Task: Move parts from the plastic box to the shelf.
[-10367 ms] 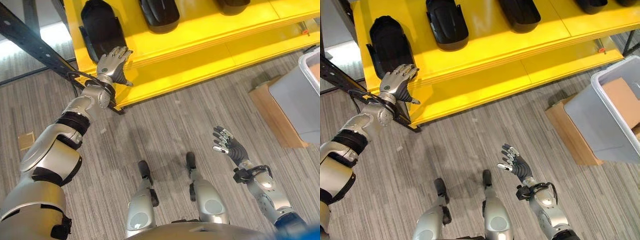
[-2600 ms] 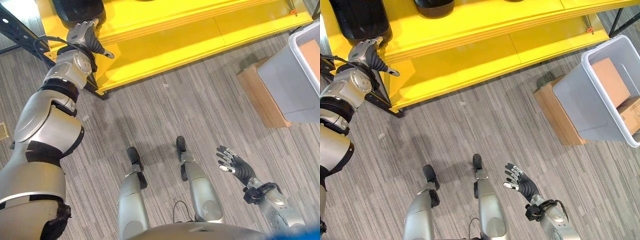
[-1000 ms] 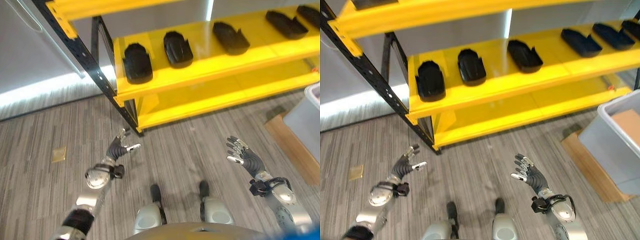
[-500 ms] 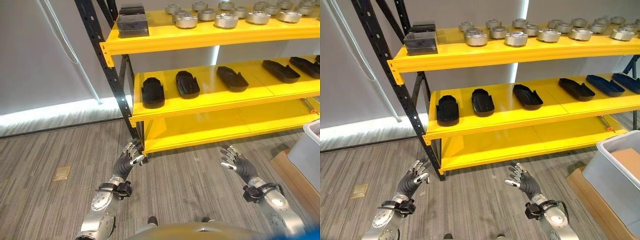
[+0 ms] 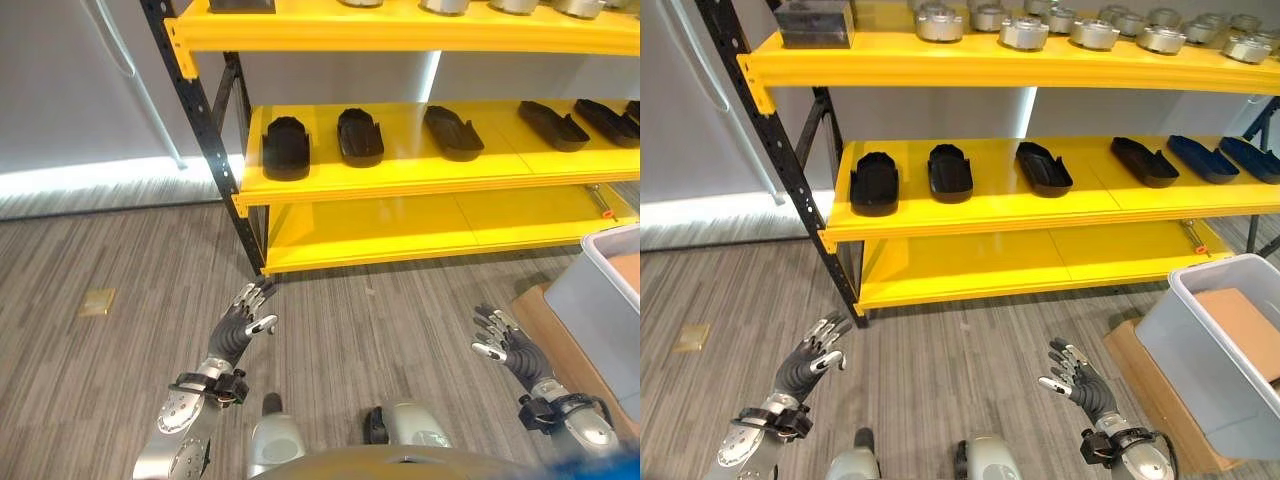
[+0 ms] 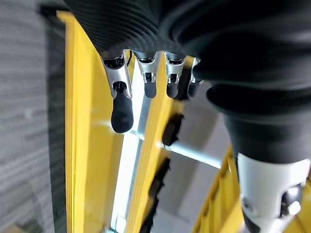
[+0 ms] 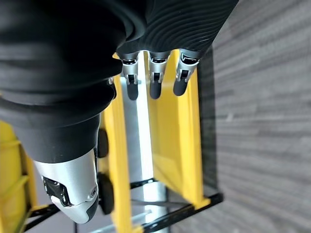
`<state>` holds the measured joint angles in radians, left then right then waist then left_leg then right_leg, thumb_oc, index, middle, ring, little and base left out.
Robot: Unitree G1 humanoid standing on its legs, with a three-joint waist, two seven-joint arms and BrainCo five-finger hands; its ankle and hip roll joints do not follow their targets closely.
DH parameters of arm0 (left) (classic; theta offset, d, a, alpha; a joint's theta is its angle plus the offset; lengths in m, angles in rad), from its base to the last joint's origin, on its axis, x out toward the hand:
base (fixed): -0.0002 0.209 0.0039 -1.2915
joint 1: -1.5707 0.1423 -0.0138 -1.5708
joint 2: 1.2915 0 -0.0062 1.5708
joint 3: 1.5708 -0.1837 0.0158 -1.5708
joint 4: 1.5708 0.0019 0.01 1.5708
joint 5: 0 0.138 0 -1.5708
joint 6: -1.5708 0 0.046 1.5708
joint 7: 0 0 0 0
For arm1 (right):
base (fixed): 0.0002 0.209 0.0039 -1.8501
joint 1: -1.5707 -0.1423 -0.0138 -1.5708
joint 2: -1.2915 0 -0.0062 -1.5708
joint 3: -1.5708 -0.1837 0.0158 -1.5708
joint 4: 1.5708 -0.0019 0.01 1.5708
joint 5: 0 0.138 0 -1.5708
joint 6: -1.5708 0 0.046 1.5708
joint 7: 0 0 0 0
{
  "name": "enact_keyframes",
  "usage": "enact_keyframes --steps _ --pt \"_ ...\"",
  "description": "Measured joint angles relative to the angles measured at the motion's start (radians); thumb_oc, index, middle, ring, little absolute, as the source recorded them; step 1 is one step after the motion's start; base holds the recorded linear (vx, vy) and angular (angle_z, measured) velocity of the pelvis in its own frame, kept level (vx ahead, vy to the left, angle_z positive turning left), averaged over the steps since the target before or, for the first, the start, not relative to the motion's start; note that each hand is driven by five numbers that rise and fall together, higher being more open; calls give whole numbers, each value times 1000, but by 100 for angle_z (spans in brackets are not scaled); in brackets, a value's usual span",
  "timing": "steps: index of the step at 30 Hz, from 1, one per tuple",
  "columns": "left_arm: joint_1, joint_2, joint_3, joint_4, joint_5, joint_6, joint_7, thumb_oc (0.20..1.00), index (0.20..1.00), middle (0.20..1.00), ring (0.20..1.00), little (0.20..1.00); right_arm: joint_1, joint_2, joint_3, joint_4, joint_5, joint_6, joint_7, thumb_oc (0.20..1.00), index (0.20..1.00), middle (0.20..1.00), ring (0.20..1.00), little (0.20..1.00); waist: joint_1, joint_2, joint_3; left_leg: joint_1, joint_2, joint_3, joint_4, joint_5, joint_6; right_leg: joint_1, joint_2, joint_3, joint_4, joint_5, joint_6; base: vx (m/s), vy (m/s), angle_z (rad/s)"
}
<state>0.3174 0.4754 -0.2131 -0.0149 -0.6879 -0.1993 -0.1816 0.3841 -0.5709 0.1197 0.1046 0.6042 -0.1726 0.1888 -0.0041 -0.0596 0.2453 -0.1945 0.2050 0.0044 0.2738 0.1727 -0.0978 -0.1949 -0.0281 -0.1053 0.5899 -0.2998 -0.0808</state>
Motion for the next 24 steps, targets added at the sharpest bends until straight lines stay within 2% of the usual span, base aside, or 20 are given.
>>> enact_keyframes --steps 1,2,4,5,6,7,8,9,10,11,12,13,14,15,16,17,19,20,22,24 --pt "-15 -1 -18 -2 0 0 -10 1000 1000 1000 1000 1000 8 0 -5 -3 0 -6 -1 1000 1000 1000 1000 1000 -3 10 13 -44 -6 -4 48 2 4 -3 -12 -26 -2 2 -2 234 108 83" --pt "-43 -24 -18 6 0 0 -13 1000 1000 1000 1000 1000 -12 0 -5 -4 -1 -8 -10 1000 1000 1000 1000 1000 2 34 51 -91 -101 -97 -13 -94 -15 -17 -11 -17 -25 18 -22 210 96 77" --pt "-80 -81 -13 56 0 -6 -6 1000 1000 1000 1000 1000 -100 21 11 80 -1 -21 -30 1000 1000 1000 1000 1000 18 79 72 -102 -133 -171 -232 -105 -17 -2 33 9 -142 96 49 259 214 20" --pt "-100 -91 -14 78 0 -5 -3 1000 1000 1000 1000 1000 -141 36 12 100 -2 -18 -38 1000 1000 1000 1000 1000 39 84 84 -92 -133 -178 -295 -106 -13 3 42 12 -185 113 49 189 202 -39" --pt "-110 -92 -10 80 0 -4 14 1000 1000 1000 1000 1000 -176 58 5 99 -2 -18 -49 1000 1000 1000 1000 1000 47 78 93 -107 -135 -180 -239 -122 11 15 64 59 -240 180 142 127 146 -62" --pt "-120 -93 -9 88 1 -6 27 1000 1000 1000 1000 1000 -211 96 7 99 -1 -27 -58 1000 1000 1000 1000 1000 58 72 88 -113 -141 -188 -149 -138 27 30 67 92 -298 185 146 150 161 -96" --pt "-123 -104 -9 96 1 -12 32 1000 1000 1000 1000 1000 -229 95 16 82 -2 -40 -59 1000 1000 1000 1000 1000 87 84 86 -109 -130 -182 -68 -158 35 25 82 88 -271 170 106 195 211 -113" --pt "-132 -116 -1 76 1 -18 38 1000 1000 1000 1000 1000 -232 80 14 44 -3 -53 -54 1000 1000 1000 1000 1000 95 97 90 -99 -98 -180 -23 -168 20 -13 77 43 -66 92 75 177 199 -62" --pt "-137 -80 4 48 1 -33 37 1000 1000 1000 1000 1000 -207 108 -5 18 0 -67 -65 1000 1000 1000 1000 1000 64 34 72 -103 -135 -148 26 -190 17 47 -7 101 -45 -66 67 182 225 13" --pt "-187 -109 -4 86 2 -33 55 1000 1000 1000 1000 1000 -211 121 -19 66 4 -62 -86 1000 1000 1000 1000 1000 40 59 89 -106 -116 -149 62 -197 20 42 22 102 -28 -56 62 173 210 5" --pt "-201 -104 1 80 2 -41 62 1000 1000 1000 1000 1000 -221 129 -13 73 6 -53 -94 1000 1000 1000 1000 1000 56 42 94 -111 -134 -145 42 -194 21 13 6 147 -35 -44 56 121 148 -59" --pt "-213 -99 7 80 2 -50 74 1000 1000 1000 1000 1000 -231 126 12 69 6 -52 -94 1000 1000 1000 1000 1000 74 29 98 -122 -145 -144 9 -183 22 -22 -5 180 -36 -27 69 84 87 -99" --pt "-227 -99 9 81 2 -50 84 1000 1000 1000 1000 1000 -232 119 33 66 9 -51 -94 1000 1000 1000 1000 1000 64 32 100 -127 -141 -121 -14 -130 13 -39 -15 194 -40 -19 101 87 92 -54" --pt "-247 -95 12 81 3 -50 101 1000 1000 1000 1000 1000 -228 128 61 65 10 -43 -99 1000 1000 1000 1000 1000 54 14 100 -133 -166 -97 -2 -121 30 -36 -48 203 -57 -13 128 148 139 -23" --pt "-263 -95 14 81 5 -52 114 1000 1000 1000 1000 1000 -231 126 91 58 10 -40 -101 1000 1000 1000 1000 1000 52 13 99 -137 -177 -79 29 -145 55 -10 -70 205 -102 -8 135 146 118 -49" --pt "-275 -92 21 82 10 -65 128 1000 1000 1000 1000 1000 -249 131 132 58 10 -40 -103 1000 1000 1000 1000 1000 64 15 98 -140 -181 -36 72 -203 90 31 -118 181 -169 11 153 104 76 -60" --pt "-285 -89 29 78 11 -79 146 1000 1000 1000 1000 1000 -254 139 135 34 10 -41 -105 1000 1000 1000 1000 1000 64 9 92 -151 -190 -11 81 -220 111 48 -160 163 -148 8 171 73 23 -34" --pt "-286 -58 29 79 11 -80 153 1000 1000 1000 1000 1000 -249 141 131 38 9 -40 -112 1000 1000 1000 1000 1000 60 -25 75 -165 -219 -4 81 -219 128 164 -188 151 -269 49 209 124 15 -16" --pt "-279 -59 20 81 11 -80 160 1000 1000 1000 1000 1000 -253 141 119 51 9 -41 -115 1000 1000 1000 1000 1000 61 -36 69 -178 -223 7 93 -218 124 234 -200 122 -404 63 252 121 5 -8" --pt "-262 -67 7 81 12 -79 160 1000 1000 1000 1000 1000 -249 141 115 52 9 -40 -116 1000 1000 1000 1000 1000 42 -32 56 -205 -208 -6 119 -229 103 218 -189 119 -416 53 247 124 3 -2"
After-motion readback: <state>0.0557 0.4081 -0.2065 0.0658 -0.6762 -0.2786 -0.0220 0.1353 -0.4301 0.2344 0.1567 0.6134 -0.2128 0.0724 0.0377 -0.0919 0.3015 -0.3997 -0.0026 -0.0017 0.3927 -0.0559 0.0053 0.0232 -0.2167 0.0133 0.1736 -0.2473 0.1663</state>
